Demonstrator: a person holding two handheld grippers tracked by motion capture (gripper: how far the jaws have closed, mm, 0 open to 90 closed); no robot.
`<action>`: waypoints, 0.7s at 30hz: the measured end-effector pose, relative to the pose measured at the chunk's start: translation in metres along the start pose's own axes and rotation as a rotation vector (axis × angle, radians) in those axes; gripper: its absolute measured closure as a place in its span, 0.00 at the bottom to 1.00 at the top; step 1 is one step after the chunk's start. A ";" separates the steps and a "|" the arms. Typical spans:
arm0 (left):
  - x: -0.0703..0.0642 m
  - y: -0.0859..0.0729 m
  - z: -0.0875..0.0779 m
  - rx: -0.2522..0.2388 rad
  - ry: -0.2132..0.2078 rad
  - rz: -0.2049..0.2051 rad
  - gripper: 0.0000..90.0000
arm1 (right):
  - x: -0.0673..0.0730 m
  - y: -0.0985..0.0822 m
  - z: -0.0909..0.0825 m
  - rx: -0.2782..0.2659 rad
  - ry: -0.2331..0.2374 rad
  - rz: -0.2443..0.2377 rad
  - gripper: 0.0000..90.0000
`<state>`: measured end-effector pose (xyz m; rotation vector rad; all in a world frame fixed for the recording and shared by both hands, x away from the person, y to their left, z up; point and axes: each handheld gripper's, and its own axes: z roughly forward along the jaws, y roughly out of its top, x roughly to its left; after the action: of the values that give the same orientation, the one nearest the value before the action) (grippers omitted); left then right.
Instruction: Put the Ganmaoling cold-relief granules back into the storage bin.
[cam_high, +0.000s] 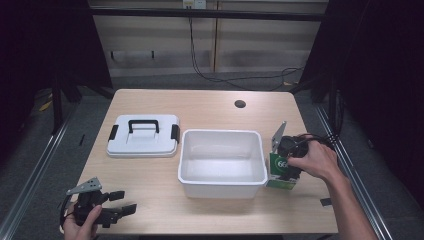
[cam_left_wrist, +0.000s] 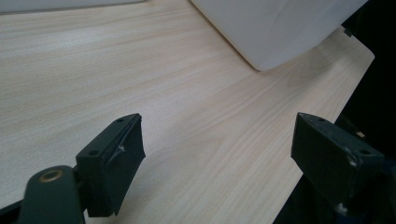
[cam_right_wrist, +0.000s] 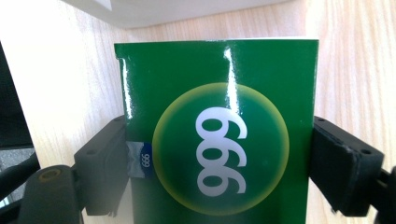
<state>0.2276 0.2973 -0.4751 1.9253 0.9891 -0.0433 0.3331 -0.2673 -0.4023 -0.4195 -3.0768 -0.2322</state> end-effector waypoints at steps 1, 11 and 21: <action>0.000 0.000 0.000 0.000 -0.001 0.001 0.19 | 0.000 -0.001 -0.001 0.006 0.000 0.000 0.17; 0.000 0.000 0.000 -0.001 -0.001 0.000 0.19 | 0.004 -0.006 -0.013 -0.005 -0.014 0.003 0.17; 0.000 0.000 0.000 -0.004 -0.003 0.003 0.19 | 0.007 -0.013 -0.023 -0.028 -0.014 0.033 0.17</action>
<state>0.2275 0.2971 -0.4746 1.9224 0.9835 -0.0430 0.3234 -0.2811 -0.3811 -0.4741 -3.0807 -0.2729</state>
